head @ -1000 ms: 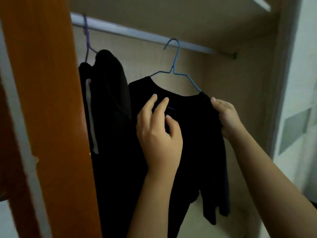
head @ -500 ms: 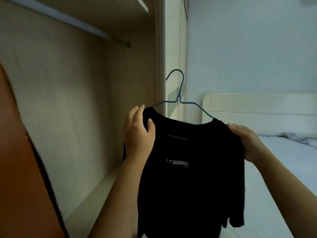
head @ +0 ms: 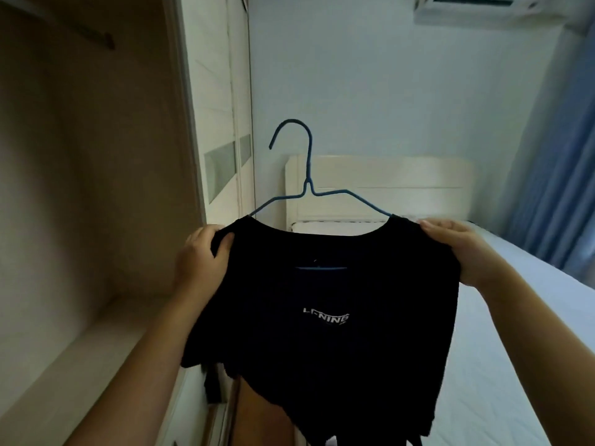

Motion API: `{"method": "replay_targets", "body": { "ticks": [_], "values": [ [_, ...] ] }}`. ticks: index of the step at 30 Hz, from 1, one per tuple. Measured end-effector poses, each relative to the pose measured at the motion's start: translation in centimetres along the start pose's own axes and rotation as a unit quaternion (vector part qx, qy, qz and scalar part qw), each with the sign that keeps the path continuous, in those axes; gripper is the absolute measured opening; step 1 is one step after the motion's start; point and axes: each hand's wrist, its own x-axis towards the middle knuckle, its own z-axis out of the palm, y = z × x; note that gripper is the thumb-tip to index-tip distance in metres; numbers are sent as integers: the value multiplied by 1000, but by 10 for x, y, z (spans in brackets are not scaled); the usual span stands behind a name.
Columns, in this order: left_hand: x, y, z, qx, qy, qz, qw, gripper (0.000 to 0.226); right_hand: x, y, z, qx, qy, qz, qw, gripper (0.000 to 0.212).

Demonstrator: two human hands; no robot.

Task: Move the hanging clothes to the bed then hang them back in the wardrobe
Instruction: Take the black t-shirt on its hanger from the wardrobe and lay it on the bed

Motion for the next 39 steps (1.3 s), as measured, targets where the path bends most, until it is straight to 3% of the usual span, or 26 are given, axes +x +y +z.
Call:
{"method": "replay_targets", "body": {
  "ticks": [4, 6, 11, 19, 21, 24, 27, 33, 39],
  "values": [
    [-41, 48, 30, -43, -36, -34, 998, 19, -74, 0, -36, -74, 75, 34, 994, 38],
    [-72, 76, 50, -52, -59, -27, 997, 19, -122, 4, -59, -120, 123, 55, 984, 25],
    [-166, 162, 87, -53, -132, 2, 990, 19, -257, 16, -121, -206, 225, 99, 947, 31],
    [-293, 278, 134, -108, -265, 19, 958, 20, -447, 19, -199, -142, 345, 157, 914, 32],
    [-321, 299, 144, -123, -290, 5, 949, 20, -482, 15, -212, -124, 356, 176, 909, 21],
    [-358, 324, 163, -147, -328, -31, 933, 20, -524, 12, -232, -118, 374, 184, 901, 40],
    [-382, 338, 181, -160, -358, -63, 918, 22, -552, 15, -255, -110, 383, 192, 897, 14],
    [-389, 339, 219, -153, -383, -107, 905, 24, -551, 48, -293, -157, 389, 222, 880, 20],
    [-370, 317, 288, -141, -350, -172, 910, 17, -483, 96, -353, -229, 364, 242, 870, 22]
  ]
}}
